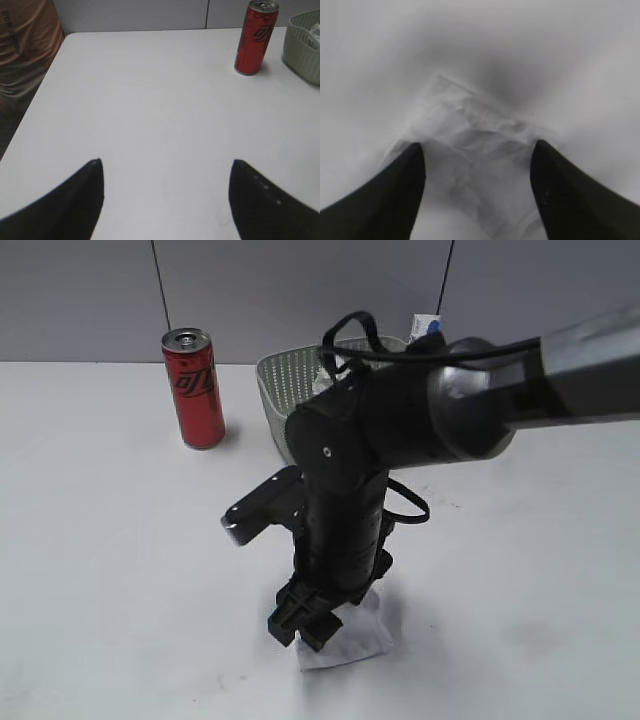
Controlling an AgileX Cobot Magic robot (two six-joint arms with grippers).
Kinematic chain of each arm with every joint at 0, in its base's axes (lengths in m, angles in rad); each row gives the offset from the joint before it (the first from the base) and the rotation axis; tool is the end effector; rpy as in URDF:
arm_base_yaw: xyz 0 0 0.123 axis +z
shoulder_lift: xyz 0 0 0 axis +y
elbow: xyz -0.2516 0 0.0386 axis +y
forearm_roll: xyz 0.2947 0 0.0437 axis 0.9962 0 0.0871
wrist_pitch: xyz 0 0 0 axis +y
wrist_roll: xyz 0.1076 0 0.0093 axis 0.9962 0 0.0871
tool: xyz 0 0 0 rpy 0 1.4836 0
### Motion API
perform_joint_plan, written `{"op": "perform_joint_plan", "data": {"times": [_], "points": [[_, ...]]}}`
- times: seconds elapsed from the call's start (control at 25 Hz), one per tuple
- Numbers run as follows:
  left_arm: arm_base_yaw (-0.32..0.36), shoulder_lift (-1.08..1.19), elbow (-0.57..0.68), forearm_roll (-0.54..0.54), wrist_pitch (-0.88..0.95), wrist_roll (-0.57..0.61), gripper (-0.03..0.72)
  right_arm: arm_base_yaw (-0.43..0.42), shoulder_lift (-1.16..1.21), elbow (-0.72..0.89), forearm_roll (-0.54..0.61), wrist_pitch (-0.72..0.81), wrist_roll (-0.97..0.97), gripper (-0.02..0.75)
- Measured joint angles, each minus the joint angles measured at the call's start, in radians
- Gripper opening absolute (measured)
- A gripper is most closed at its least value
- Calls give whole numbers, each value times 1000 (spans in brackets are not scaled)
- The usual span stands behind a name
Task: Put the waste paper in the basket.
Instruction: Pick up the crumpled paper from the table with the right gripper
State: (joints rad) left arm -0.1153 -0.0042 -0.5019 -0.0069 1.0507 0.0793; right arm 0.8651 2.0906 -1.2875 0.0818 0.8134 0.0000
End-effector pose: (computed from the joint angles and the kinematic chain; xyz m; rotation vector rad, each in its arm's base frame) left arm 0.0810 -0.0100 0.2938 0.1973 2.0187 -0.0310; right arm 0.2540 0.3080 0.0328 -1.2324 2.8742 0.1132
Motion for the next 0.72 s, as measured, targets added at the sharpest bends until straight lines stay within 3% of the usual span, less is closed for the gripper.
{"op": "perform_joint_plan", "data": {"times": [0.16,0.24,0.28,0.4,0.48,0.72], "points": [[0,0,0,0,0,0,591,0,23,-1,1,11,0,479],[0,0,0,0,0,0,591,0,27,-2,-4,11,0,420],[0,0,0,0,0,0,591,0,28,-3,-5,13,0,374],[0,0,0,0,0,0,591,0,29,-9,5,19,0,130],[0,0,0,0,0,0,591,0,35,-24,14,35,0,28],[0,0,0,0,0,0,591,0,32,-180,1,161,-40,-8]]}}
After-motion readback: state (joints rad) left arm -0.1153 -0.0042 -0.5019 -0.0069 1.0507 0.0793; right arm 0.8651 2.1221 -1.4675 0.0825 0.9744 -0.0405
